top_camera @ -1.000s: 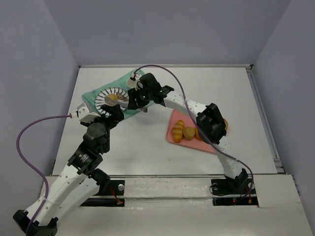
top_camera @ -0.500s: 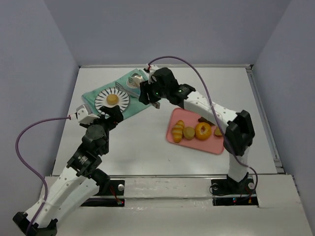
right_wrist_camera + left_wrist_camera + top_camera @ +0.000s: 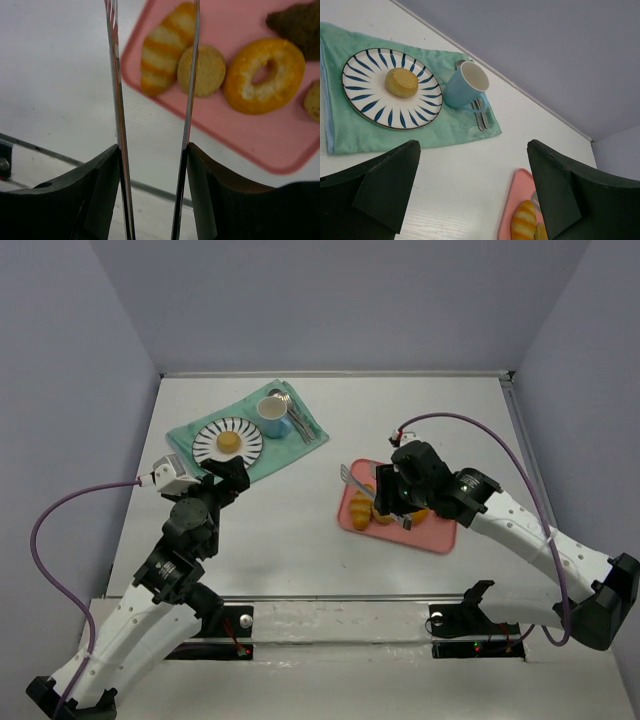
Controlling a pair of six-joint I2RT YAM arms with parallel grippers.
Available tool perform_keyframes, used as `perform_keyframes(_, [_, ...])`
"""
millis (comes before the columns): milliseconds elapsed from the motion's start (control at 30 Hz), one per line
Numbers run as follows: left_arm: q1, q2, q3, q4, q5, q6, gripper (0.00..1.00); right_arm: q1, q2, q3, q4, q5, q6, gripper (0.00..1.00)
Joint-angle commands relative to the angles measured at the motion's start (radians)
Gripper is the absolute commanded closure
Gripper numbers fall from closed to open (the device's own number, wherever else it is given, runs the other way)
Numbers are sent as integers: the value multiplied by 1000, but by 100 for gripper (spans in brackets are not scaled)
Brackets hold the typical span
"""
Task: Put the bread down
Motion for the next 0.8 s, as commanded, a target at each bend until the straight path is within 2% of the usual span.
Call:
perform_keyframes(0, [6,25,-12,63,-4,5,1,7,-82,-54,-269,8,144,42])
perform_keyframes(267, [6,52,-11,79,-3,11,1,7,-145,-85,-365,15,188,42])
perform_keyframes(600, [8,77,-8,86,-3,12,1,7,-66,-85,-321,-5,129,44])
perform_keyframes(767, [6,83,-8,86,-4,14,1,7,-29,-76,-324,22,133,53])
